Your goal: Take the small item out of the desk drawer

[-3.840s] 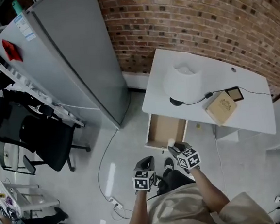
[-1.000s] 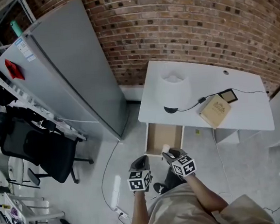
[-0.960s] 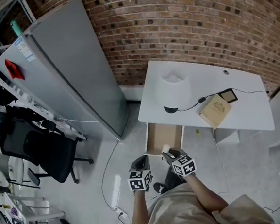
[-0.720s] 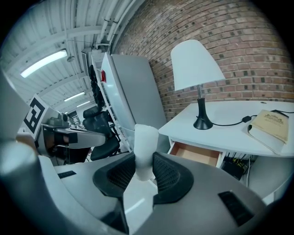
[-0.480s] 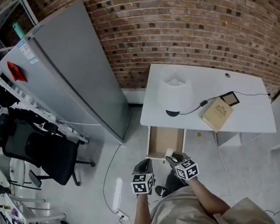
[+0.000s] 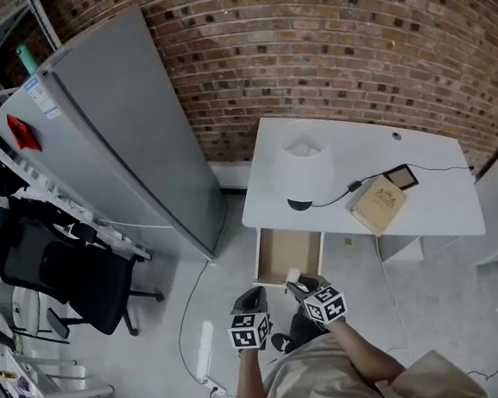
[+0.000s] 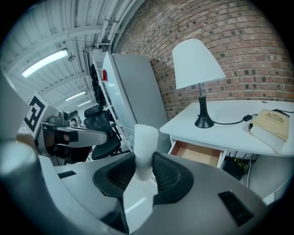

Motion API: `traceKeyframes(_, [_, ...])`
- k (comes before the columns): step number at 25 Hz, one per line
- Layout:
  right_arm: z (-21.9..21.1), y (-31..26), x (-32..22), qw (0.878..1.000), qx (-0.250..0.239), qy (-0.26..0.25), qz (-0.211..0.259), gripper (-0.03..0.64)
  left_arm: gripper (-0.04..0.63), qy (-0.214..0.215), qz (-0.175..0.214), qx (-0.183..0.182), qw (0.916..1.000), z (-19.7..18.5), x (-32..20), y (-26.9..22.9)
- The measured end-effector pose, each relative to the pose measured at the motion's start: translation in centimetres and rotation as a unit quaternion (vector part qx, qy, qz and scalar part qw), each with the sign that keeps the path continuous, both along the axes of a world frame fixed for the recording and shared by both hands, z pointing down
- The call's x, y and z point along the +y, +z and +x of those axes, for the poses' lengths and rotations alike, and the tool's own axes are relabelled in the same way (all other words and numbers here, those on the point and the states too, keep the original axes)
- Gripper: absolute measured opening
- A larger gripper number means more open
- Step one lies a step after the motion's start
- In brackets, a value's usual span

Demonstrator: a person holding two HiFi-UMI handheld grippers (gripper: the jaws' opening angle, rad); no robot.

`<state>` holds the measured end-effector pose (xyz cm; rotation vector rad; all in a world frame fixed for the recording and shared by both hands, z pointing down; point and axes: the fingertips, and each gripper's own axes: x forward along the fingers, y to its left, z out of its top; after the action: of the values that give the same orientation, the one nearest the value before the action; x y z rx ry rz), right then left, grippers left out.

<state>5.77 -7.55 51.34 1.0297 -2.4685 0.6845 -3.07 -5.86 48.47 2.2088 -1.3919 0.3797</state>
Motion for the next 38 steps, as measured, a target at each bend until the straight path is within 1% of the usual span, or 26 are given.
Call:
traceKeyframes(15, [0.16,-0.33,-0.4,1.0,0.003,0.003,0.005,0.14,0.017,0.009,-0.006,0.003,0.9999,0.32,-0.13,0.29])
traceKeyframes(19, [0.28,-0.44,-0.34,1.0,-0.003,0.005,0.004,0.14,0.017,0.013,-0.006,0.005,0.9999,0.53,-0.29,0.15])
traceKeyframes(29, [-0.05,-0.21,-0.06,1.0,0.005,-0.007,0.002,0.14,0.017,0.012,-0.005,0.007,0.9999,0.55,-0.18,0.12])
traceKeyframes(38, [-0.31,-0.25,0.02,1.0,0.004,-0.007,0.004,0.14,0.017,0.013,-0.004,0.007,0.9999,0.41,0.07,-0.08])
